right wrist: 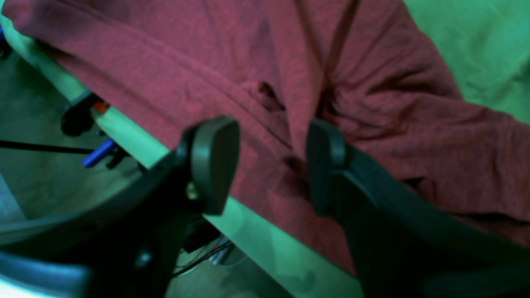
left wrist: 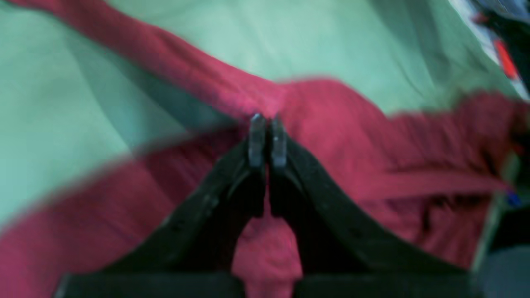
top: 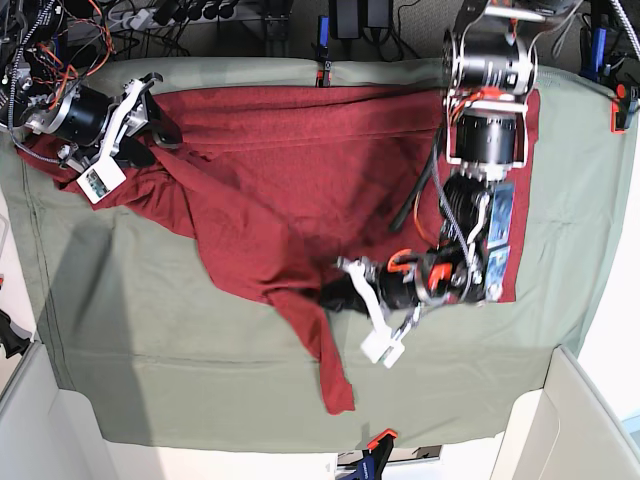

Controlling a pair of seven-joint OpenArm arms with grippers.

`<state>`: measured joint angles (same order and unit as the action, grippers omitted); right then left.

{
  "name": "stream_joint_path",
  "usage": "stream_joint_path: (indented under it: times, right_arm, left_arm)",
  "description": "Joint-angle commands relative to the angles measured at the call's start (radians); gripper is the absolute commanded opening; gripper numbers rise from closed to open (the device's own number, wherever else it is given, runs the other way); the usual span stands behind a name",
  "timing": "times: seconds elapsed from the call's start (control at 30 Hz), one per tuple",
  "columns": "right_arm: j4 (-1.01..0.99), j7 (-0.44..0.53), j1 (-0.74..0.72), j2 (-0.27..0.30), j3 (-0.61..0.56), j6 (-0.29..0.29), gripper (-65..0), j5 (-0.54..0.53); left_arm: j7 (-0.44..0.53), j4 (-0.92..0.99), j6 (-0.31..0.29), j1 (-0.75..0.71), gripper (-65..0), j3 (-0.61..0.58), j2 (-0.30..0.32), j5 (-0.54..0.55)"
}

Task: Fold the T-shirt properly
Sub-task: 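Lift the sleeve with the left gripper and fold it over the shirt body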

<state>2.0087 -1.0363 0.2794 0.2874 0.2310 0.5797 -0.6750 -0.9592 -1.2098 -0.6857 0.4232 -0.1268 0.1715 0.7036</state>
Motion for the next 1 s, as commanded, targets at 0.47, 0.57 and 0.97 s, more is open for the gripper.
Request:
stream_joint_path:
  times: [0.47, 0.57, 0.97]
  right_arm:
    - [0.019, 0.052, -0.007, 0.01, 0.007, 0.0, -34.6, 0.024]
    - [0.019, 0.06, -0.007, 0.01, 0.007, 0.0, -34.6, 0.024]
    - [0.018, 0.059, -0.006, 0.009, 0.007, 0.0, -34.6, 0.047]
  left_arm:
    - [-0.01, -0.326, -0.012, -0.277, -65.0, 0.002, 0.182, 0.127]
    - [-0.002, -0.326, -0.012, -0.274, -38.5, 0.002, 0.186, 0.127]
    - [0.323, -0.243, 0.125, -0.037, -21.1, 0.002, 0.112, -0.226]
